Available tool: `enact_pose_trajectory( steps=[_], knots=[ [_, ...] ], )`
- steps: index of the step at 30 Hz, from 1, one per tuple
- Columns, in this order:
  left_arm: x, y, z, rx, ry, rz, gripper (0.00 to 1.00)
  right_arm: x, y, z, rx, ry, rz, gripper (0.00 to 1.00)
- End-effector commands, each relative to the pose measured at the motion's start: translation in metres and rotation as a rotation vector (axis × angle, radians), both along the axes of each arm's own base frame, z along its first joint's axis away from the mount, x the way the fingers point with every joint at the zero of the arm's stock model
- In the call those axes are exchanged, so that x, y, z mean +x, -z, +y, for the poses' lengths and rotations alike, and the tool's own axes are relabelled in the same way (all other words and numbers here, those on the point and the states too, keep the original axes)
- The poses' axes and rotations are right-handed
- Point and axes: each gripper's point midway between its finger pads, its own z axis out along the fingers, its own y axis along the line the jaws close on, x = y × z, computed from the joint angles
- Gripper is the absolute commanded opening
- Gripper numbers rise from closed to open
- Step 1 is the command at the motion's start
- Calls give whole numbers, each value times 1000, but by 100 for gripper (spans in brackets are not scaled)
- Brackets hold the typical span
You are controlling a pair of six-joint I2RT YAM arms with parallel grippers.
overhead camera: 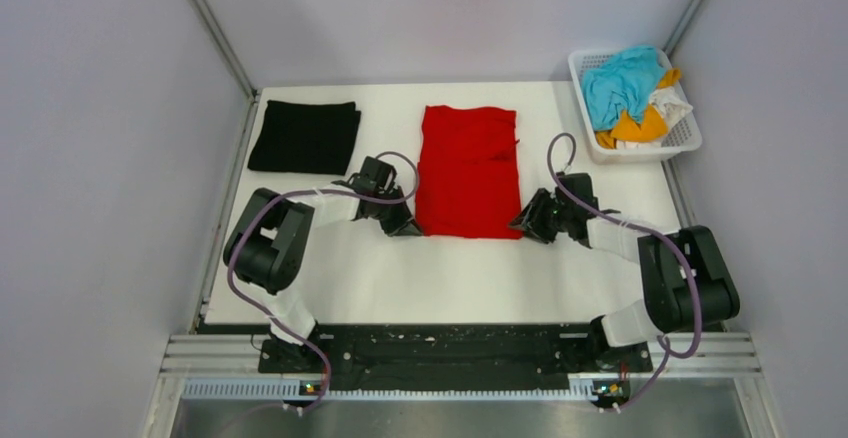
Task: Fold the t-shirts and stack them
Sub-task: Grab one side of the 2/3 rectangular tshirt with both arms, then fold the long partially folded tshirt into a neat square
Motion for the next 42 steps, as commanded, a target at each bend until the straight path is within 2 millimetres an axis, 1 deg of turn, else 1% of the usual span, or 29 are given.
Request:
enact_pose_trajectory(
  steps=[1,3,7,10,12,15,18,23,24,26,27,28,30,33,36,39,42],
  knots=[
    [-8,18,16,95,-28,-20,0,-44,39,-15,-106,-19,160,40],
    [-15,20,16,95,-25,-20,0,-51,39,-18,-119,-27,167,41],
    [-33,32,16,78,-13,20,0,-62,42,-25,-148,-24,190,42],
    [-42,35,19,87,-9,32,0,-69,43,-27,-159,-25,197,42],
    [-42,32,22,98,-16,19,0,-70,44,-31,-173,-15,196,41],
    [-40,30,25,118,-23,12,0,-70,42,-29,-168,-21,204,40],
    [-39,27,23,109,-26,9,0,-71,42,-34,-195,-21,206,39],
    [-40,26,22,107,-32,4,0,-78,42,-28,-159,-33,226,36],
    [-40,26,21,106,-31,4,0,-79,43,-28,-161,-33,230,35],
    [-42,26,19,102,-26,8,0,-79,42,-29,-159,-30,226,26],
    [-42,25,18,98,-24,7,0,-79,41,-27,-151,-33,219,19],
    [-43,24,17,96,-21,8,0,-78,39,-26,-145,-36,212,11],
    [-46,21,18,101,-21,3,0,-76,34,-24,-132,-42,198,1],
    [-56,11,23,109,-17,-15,0,-80,24,-19,-104,-64,184,0],
    [-77,8,33,152,5,2,0,-95,12,-16,-77,-97,192,0],
    [-101,-1,41,181,25,17,0,-121,-1,-15,-53,-133,234,0],
    [-125,-19,43,154,35,25,0,-151,-22,-12,3,-161,272,0]
  ],
)
